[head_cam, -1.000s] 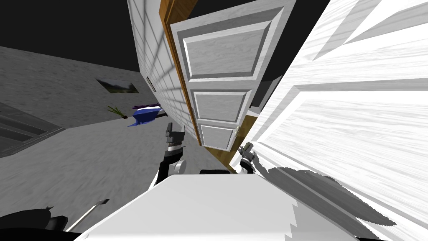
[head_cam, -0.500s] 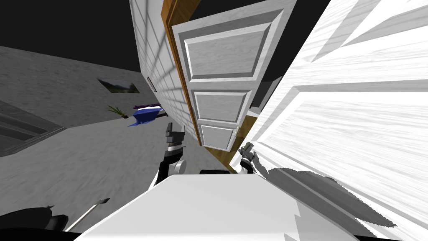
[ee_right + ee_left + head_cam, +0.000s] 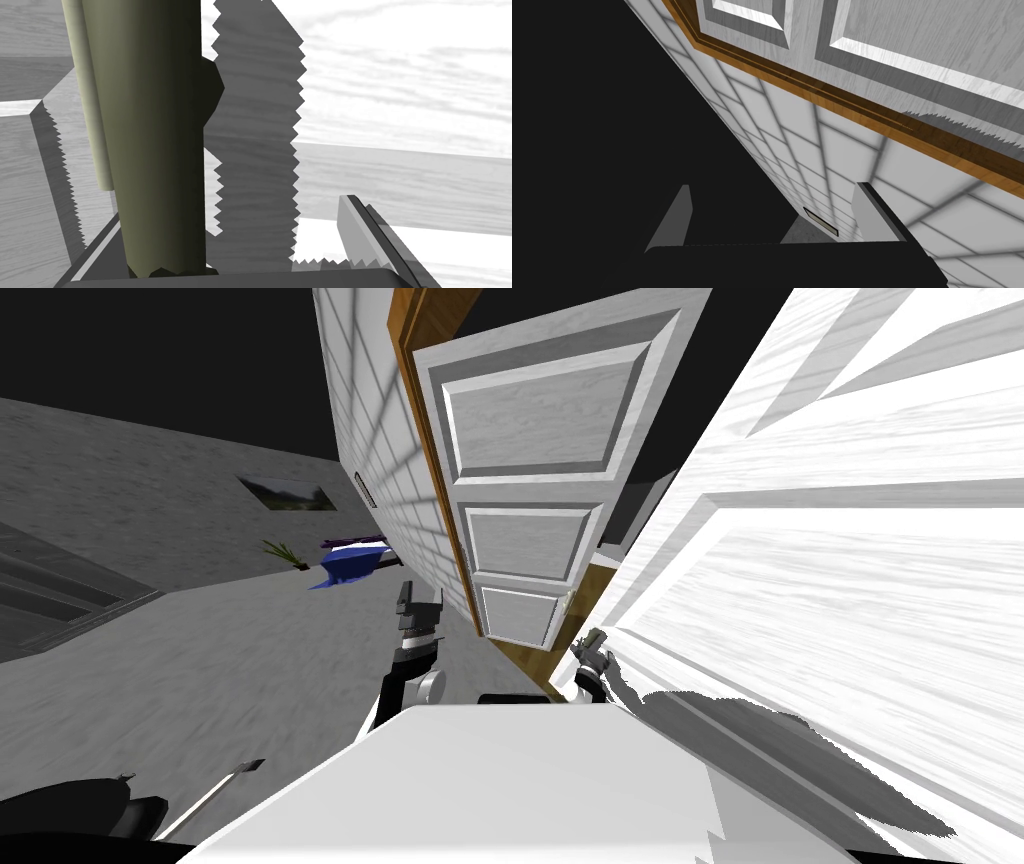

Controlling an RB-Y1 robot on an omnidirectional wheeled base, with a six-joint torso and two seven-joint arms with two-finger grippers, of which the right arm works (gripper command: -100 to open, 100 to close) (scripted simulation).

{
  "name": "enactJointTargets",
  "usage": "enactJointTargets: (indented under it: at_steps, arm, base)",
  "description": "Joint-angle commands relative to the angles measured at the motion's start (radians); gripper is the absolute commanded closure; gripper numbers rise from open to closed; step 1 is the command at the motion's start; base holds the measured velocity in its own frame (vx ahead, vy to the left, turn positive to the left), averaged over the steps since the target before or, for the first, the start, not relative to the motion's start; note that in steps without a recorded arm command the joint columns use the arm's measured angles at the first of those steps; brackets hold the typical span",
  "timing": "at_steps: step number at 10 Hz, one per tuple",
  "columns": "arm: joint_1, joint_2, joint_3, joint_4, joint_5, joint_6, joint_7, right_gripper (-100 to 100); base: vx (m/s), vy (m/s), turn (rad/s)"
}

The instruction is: Push the door open

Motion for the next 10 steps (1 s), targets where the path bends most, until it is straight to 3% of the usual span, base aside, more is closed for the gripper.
enactJointTargets:
  at_steps: [1, 5, 6, 10]
  arm:
    - [0.015, -0.028, -0.032, 0.003, -0.01, -0.006, 0.011, 100]
    - [0.015, -0.028, -0.032, 0.003, -0.01, -0.006, 0.011, 100]
    - [-0.032, -0.023, -0.035, 0.064, -0.026, -0.026, -0.004, 100]
    - [-0.032, -0.027, -0.046, 0.07, -0.035, -0.032, -0.002, 100]
  base:
    - [-0.005, -0.002, -0.012]
    - [0.004, 0.001, -0.005]
    - [0.031, -0.047, 0.209]
    - [0.014, -0.053, 0.041]
